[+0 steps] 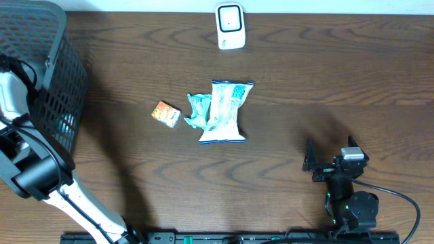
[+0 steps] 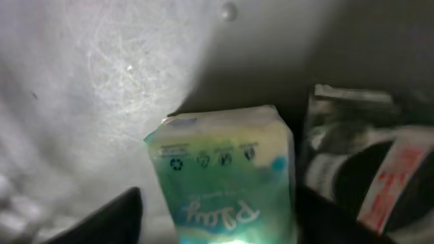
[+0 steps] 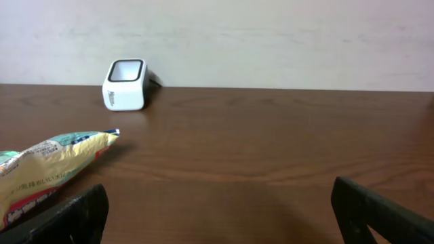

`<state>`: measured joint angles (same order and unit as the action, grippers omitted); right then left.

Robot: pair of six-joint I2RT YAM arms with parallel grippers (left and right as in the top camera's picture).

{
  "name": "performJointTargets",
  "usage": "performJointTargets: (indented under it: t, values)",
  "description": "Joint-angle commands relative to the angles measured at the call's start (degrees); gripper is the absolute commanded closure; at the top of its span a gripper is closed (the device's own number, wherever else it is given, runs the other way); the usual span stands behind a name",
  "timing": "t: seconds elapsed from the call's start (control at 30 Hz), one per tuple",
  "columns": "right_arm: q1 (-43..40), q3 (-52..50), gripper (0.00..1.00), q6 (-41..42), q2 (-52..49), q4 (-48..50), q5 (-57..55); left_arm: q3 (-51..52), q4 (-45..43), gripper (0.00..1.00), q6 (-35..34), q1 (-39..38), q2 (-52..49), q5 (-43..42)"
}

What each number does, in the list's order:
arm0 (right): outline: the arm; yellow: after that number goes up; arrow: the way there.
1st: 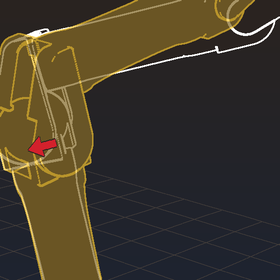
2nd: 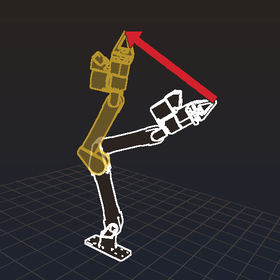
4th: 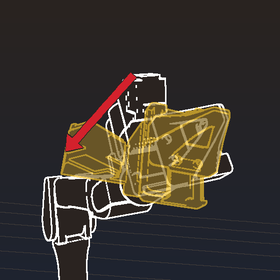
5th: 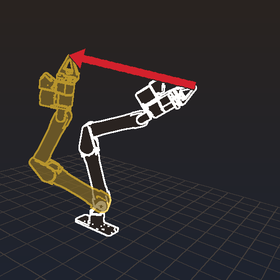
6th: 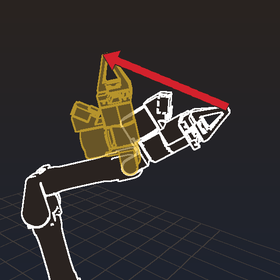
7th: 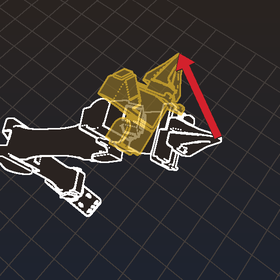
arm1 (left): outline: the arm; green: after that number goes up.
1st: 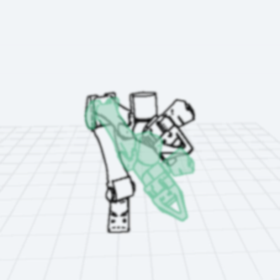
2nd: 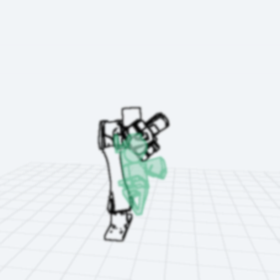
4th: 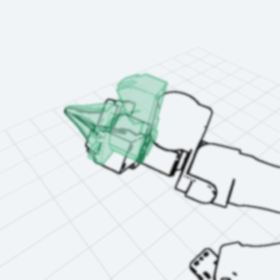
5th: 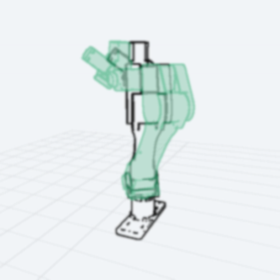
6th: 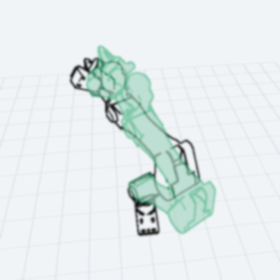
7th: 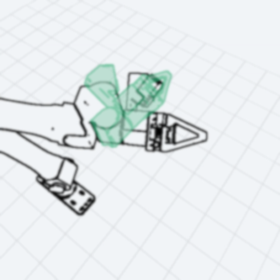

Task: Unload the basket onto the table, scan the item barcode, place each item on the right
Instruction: 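Lower the left gripper into the basket and grasp the small green pack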

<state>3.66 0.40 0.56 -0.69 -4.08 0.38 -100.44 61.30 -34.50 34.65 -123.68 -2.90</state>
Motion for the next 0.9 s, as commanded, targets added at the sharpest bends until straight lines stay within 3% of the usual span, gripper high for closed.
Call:
performJointTargets:
  t: [0.0,0.1,0.27,0.37,0.47,0.5,0.53,0.87]
  values:
    - [0.4,-0.1,0.01,-0.6,0.2,-0.3,0.0,2.2,-0.7,0.40,-0.3,-0.1,-1.2,1.0]
    - [0.4,-0.1,0.01,-0.6,0.2,-0.3,0.0,2.5,-1.0,0.41,-0.3,-0.1,-1.2,1.0]
    - [0.4,-0.1,0.01,-0.6,0.2,-0.3,0.0,2.5,-0.7,0.58,-0.3,-0.1,-1.2,1.0]
    - [0.4,0.0,0.01,-0.6,0.2,-0.3,0.0,2.5,-0.5,0.75,-0.3,-0.1,-1.2,1.0]
    - [0.4,0.0,0.01,-0.6,0.2,-0.3,0.0,2.1,0.1,0.81,-0.3,0.0,-1.0,1.0]
    - [0.4,0.0,0.01,-0.6,0.2,-0.3,0.0,1.7,0.5,0.90,-0.3,0.0,-0.8,1.0]
    - [0.4,-0.1,0.01,-0.6,0.2,-0.3,0.0,1.2,1.0,0.92,-0.3,0.1,-0.5,1.0]
    - [0.4,-0.1,0.01,-0.6,0.2,-0.3,0.0,-0.8,0.2,0.93,-2.8,0.1,10.6,1.0]
